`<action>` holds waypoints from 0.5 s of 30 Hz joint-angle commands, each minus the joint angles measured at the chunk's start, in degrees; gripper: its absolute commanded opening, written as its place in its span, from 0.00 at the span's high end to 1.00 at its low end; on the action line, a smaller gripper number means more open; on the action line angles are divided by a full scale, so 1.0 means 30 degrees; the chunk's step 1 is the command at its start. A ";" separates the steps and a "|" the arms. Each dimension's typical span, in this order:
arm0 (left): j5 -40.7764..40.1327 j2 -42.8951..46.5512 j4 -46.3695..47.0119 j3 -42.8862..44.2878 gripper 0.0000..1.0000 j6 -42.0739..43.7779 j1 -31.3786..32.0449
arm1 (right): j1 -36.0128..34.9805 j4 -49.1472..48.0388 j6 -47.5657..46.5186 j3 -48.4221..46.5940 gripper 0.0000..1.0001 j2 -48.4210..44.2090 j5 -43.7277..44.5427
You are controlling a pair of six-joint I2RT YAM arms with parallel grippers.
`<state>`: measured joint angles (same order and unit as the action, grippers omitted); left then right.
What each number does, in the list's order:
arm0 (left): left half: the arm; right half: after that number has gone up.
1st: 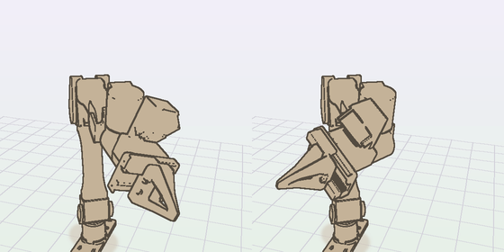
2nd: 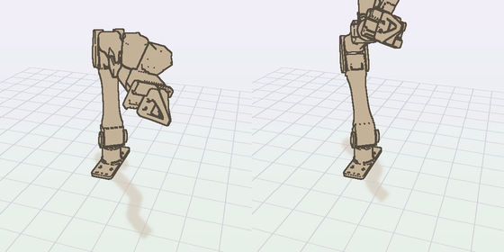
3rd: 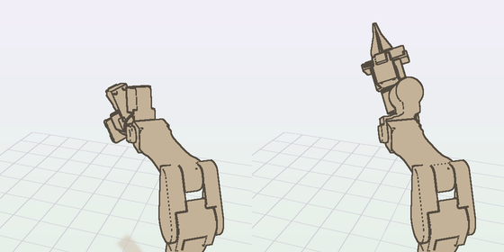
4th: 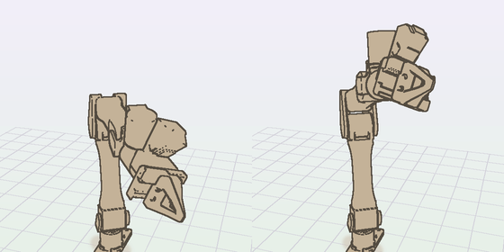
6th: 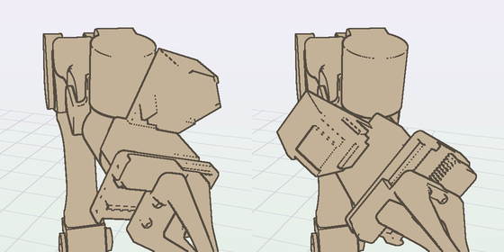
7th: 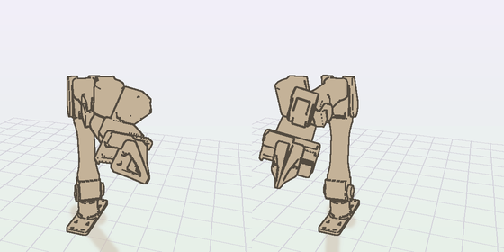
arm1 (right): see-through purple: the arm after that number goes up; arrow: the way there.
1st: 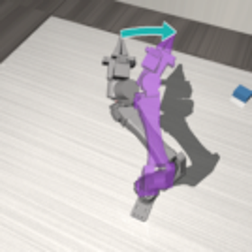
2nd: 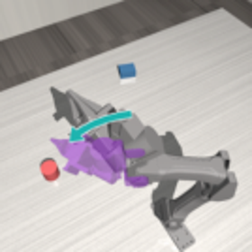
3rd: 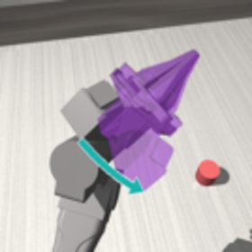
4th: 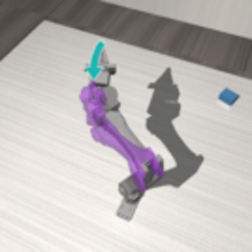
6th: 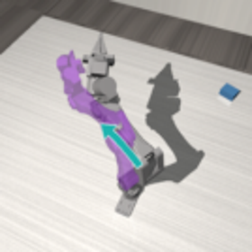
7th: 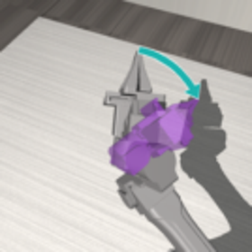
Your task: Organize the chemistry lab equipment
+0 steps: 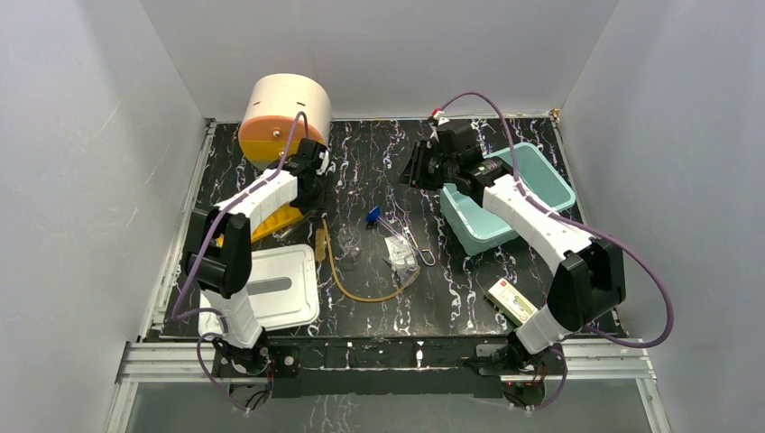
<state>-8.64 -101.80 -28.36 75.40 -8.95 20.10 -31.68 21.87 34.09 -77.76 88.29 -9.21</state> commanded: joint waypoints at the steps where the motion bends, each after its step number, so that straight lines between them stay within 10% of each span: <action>1: -0.0287 -0.0538 0.0092 0.0816 0.46 0.0536 -0.0447 | -0.0026 -0.2021 -0.0469 0.0207 0.63 0.0110 -0.0462; 15: 0.0695 -0.2409 0.0595 0.1567 0.53 0.0816 -0.1074 | -0.0028 -0.2554 -0.0574 0.0802 0.64 0.0207 -0.0570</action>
<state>-9.26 -109.23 -26.35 78.61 -7.44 16.82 -31.68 17.72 32.95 -75.48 89.52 -10.15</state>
